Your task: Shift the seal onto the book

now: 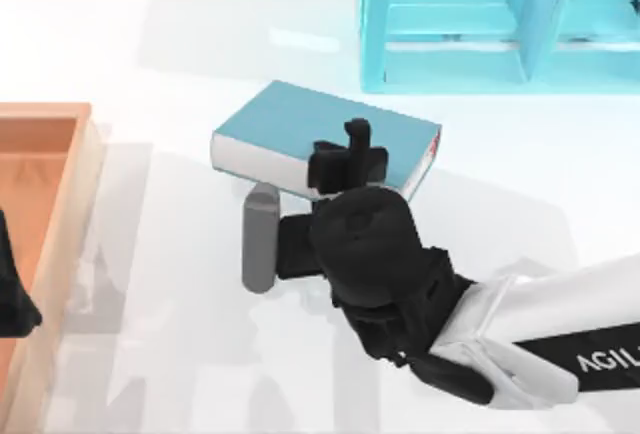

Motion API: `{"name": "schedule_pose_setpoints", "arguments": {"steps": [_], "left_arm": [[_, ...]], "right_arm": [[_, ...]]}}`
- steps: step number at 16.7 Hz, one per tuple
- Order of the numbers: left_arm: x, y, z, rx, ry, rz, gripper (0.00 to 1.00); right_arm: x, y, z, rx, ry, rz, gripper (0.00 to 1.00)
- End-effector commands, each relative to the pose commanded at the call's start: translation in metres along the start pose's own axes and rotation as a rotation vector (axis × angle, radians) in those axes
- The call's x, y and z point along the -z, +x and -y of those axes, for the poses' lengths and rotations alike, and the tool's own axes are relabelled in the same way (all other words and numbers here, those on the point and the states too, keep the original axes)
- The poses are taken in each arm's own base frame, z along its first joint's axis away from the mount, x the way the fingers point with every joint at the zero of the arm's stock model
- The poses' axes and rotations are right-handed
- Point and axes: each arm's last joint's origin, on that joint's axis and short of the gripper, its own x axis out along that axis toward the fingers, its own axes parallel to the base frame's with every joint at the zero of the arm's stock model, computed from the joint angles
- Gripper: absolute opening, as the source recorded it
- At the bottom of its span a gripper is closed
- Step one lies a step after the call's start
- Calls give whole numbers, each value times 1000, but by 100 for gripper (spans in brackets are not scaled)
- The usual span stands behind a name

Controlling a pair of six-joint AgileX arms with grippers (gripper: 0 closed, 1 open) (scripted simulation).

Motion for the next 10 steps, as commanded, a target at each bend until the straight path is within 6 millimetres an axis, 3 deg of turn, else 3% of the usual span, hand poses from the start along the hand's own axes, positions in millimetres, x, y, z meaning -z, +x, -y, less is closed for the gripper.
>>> {"name": "schedule_pose_setpoints", "arguments": {"steps": [3, 10], "left_arm": [[0, 0, 0, 0, 0, 0, 100], [0, 0, 0, 0, 0, 0, 100]], "right_arm": [[-5, -3, -6, 12, -81, -16, 0], [-4, -4, -8, 7, -85, -21, 0]]}}
